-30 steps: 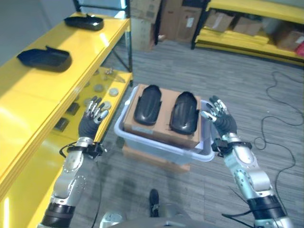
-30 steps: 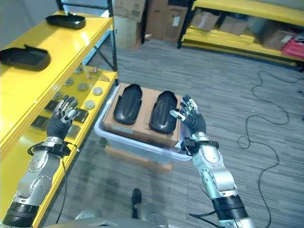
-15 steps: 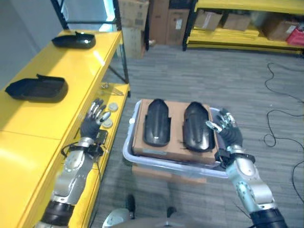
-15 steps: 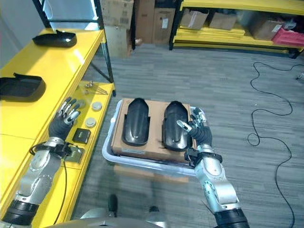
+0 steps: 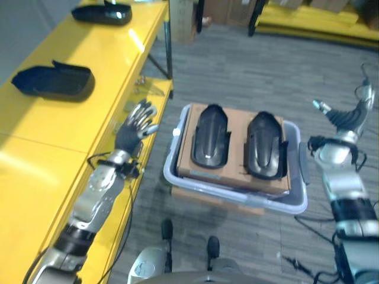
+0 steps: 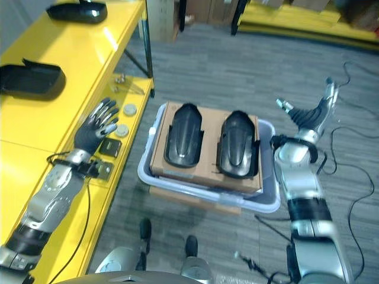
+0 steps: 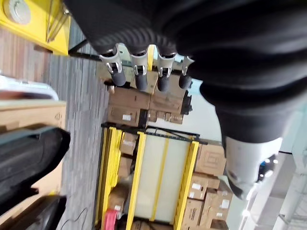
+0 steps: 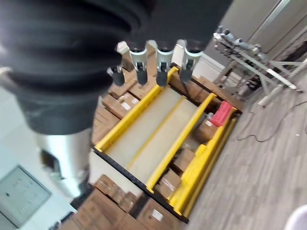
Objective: Move parts from the plastic box to the shelf.
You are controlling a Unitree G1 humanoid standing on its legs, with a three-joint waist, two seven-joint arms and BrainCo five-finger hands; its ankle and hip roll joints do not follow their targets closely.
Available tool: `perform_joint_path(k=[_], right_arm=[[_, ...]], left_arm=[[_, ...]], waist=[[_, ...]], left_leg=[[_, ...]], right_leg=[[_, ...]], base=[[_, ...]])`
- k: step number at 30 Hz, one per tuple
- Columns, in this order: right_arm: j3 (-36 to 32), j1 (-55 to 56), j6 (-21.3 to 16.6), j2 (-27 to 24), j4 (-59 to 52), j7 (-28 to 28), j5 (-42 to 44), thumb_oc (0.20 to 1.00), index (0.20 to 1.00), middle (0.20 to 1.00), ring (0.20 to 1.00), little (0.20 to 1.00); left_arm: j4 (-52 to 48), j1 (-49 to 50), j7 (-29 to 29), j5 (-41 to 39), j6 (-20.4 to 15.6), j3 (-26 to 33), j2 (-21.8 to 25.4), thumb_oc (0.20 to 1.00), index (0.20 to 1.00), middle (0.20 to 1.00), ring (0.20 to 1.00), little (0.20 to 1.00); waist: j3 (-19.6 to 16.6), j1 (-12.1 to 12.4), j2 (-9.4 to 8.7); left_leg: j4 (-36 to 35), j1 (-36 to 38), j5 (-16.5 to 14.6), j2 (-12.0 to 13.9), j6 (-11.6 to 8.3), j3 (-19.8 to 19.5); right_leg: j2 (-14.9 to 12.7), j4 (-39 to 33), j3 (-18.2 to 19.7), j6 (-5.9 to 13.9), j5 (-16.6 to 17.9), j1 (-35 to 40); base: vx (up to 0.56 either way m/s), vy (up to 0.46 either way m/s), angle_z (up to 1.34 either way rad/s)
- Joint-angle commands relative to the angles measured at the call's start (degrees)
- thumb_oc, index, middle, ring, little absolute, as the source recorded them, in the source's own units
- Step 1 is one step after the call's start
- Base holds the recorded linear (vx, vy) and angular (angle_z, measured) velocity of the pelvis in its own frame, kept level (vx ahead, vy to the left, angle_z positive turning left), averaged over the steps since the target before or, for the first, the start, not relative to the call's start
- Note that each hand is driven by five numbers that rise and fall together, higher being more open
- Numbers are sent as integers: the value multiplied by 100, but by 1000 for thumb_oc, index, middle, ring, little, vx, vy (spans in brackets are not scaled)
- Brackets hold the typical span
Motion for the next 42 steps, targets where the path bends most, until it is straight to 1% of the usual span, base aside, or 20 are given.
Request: perform_joint_path(k=[1,2,3,4,5,6,8,10,13,16,21,22,24,27,29,34,36,39,41,42], right_arm=[[286,-301,-307,-373,20,-314,72,1000,1000,1000,1000,1000],[343,-405,-360,-402,134,-322,109,1000,1000,1000,1000,1000],[502,-660,-475,-465,467,-342,313,1000,1000,1000,1000,1000],[644,-877,-474,-514,791,-299,559,1000,1000,1000,1000,1000],[762,-1058,-552,-551,1041,-293,770,1000,1000,1000,1000,1000],[813,-1130,-592,-550,1207,-316,854,1000,1000,1000,1000,1000],[863,-1239,-589,-542,1370,-343,1085,1000,1000,1000,1000,1000],[892,-1303,-595,-523,1495,-387,1127,1000,1000,1000,1000,1000],[914,-1346,-509,-512,1622,-439,1129,1000,1000,1000,1000,1000],[900,-1283,-428,-512,1731,-387,1227,1000,1000,1000,1000,1000],[888,-1156,-409,-433,1891,-359,1281,1000,1000,1000,1000,1000],[839,-1029,-293,-364,1823,-379,1269,1000,1000,1000,1000,1000],[759,-801,-120,-311,1669,-548,1141,1000,1000,1000,1000,1000],[608,-546,-82,-307,1525,-839,1042,1000,1000,1000,1000,1000],[442,-391,-142,-337,1478,-873,1026,1000,1000,1000,1000,1000],[149,-208,-203,-422,1405,-666,1221,1000,1000,1000,1000,1000],[112,-173,-245,-375,1391,-591,1390,1000,1000,1000,1000,1000],[89,-173,-428,-194,1482,-370,1760,1000,1000,1000,1000,1000],[89,-186,-476,-129,1520,-289,1843,1000,1000,1000,1000,1000],[112,-208,-570,-39,1574,-218,1987,1000,1000,1000,1000,1000]], left_arm=[[31,-275,98,-52,-528,128,-38,1000,1000,1000,1000,1000],[55,-325,104,-42,-550,122,-48,1000,1000,1000,1000,1000],[117,-483,135,-3,-605,44,-81,1000,1000,1000,1000,1000],[167,-608,200,62,-656,-25,-75,1000,1000,1000,1000,1000],[201,-691,248,60,-729,-79,-54,1000,1000,1000,1000,1000],[220,-729,277,31,-762,-107,-17,1000,1000,1000,1000,1000],[297,-766,294,9,-846,-142,26,1000,1000,1000,1000,1000],[343,-801,273,5,-895,-154,51,1000,1000,1000,1000,1000],[387,-814,264,23,-978,-177,54,1000,1000,1000,1000,1000],[397,-778,258,-18,-1046,-155,73,1000,1000,1000,1000,1000],[397,-740,212,-67,-1128,-116,88,1000,1000,1000,1000,1000],[360,-703,206,-62,-1120,-86,85,1000,1000,1000,1000,1000],[320,-628,196,-29,-1140,-39,52,1000,1000,1000,1000,1000],[219,-531,240,-24,-1143,15,53,1000,1000,1000,1000,1000],[194,-480,209,-27,-1158,62,63,1000,1000,1000,1000,1000],[145,-432,130,-70,-1082,179,98,1000,1000,1000,1000,1000],[134,-438,135,-53,-1060,194,104,1000,1000,1000,1000,1000],[199,-519,169,-6,-1099,171,78,1000,1000,1000,1000,1000],[214,-539,171,3,-1107,168,68,1000,1000,1000,1000,1000],[212,-575,201,37,-1100,156,49,1000,1000,1000,1000,1000]], waist=[[191,141,-46],[218,138,-37],[373,156,-27],[540,173,-5],[687,191,27],[772,212,50],[872,234,84],[946,253,105],[1039,261,137],[1078,262,159],[1148,260,187],[1172,238,188],[1194,197,181],[1191,159,175],[1191,142,167],[1233,106,157],[1246,105,161],[1295,105,181],[1310,107,191],[1339,114,208]], left_leg=[[730,-196,-650,-114,-124,-237],[775,-252,-659,-116,-124,-239],[904,-443,-653,-126,-135,-246],[1077,-650,-660,-133,-156,-253],[1228,-835,-671,-142,-160,-253],[1306,-932,-684,-151,-164,-263],[1377,-1075,-696,-154,-160,-267],[1391,-1162,-695,-153,-154,-278],[1347,-1237,-665,-163,-146,-309],[1265,-1240,-639,-166,-136,-314],[1173,-1234,-605,-162,-132,-287],[1138,-1206,-603,-155,-128,-261],[1098,-1153,-602,-133,-125,-223],[1011,-1068,-599,-120,-121,-195],[988,-1040,-603,-121,-118,-191],[981,-1012,-622,-113,-117,-149],[970,-1011,-620,-116,-113,-149],[970,-1028,-610,-128,-107,-151],[972,-1034,-607,-133,-105,-152],[978,-1049,-604,-140,-103,-151]], right_leg=[[-2,137,-421,-67,310,-414],[-4,151,-426,-68,308,-448],[-25,194,-470,-80,312,-558],[-48,266,-526,-103,297,-675],[-63,330,-575,-131,279,-781],[-79,369,-613,-146,259,-842],[-89,411,-655,-168,230,-950],[-99,437,-683,-170,217,-1033],[-101,468,-691,-163,215,-1140],[-104,465,-682,-153,222,-1196],[-113,493,-678,-144,228,-1263],[-116,502,-668,-144,230,-1274],[-110,494,-648,-149,239,-1258],[-98,455,-617,-138,262,-1228],[-98,460,-602,-127,269,-1232],[-101,474,-585,-108,278,-1247],[-101,474,-589,-108,283,-1256],[-108,486,-596,-113,292,-1282],[-111,490,-600,-116,293,-1289],[-119,501,-610,-119,295,-1307]], base=[[-152,-38,6],[-220,-53,12],[-190,-41,13],[-252,-49,11],[-190,-34,4],[-142,-18,3],[-89,-10,5],[-70,-6,13],[-47,4,13],[-18,10,7],[-14,9,4],[0,0,0],[0,0,0],[0,0,0],[5,1,-2],[1,-2,-5],[-2,-6,-2],[0,0,0],[0,0,0],[0,0,0]])
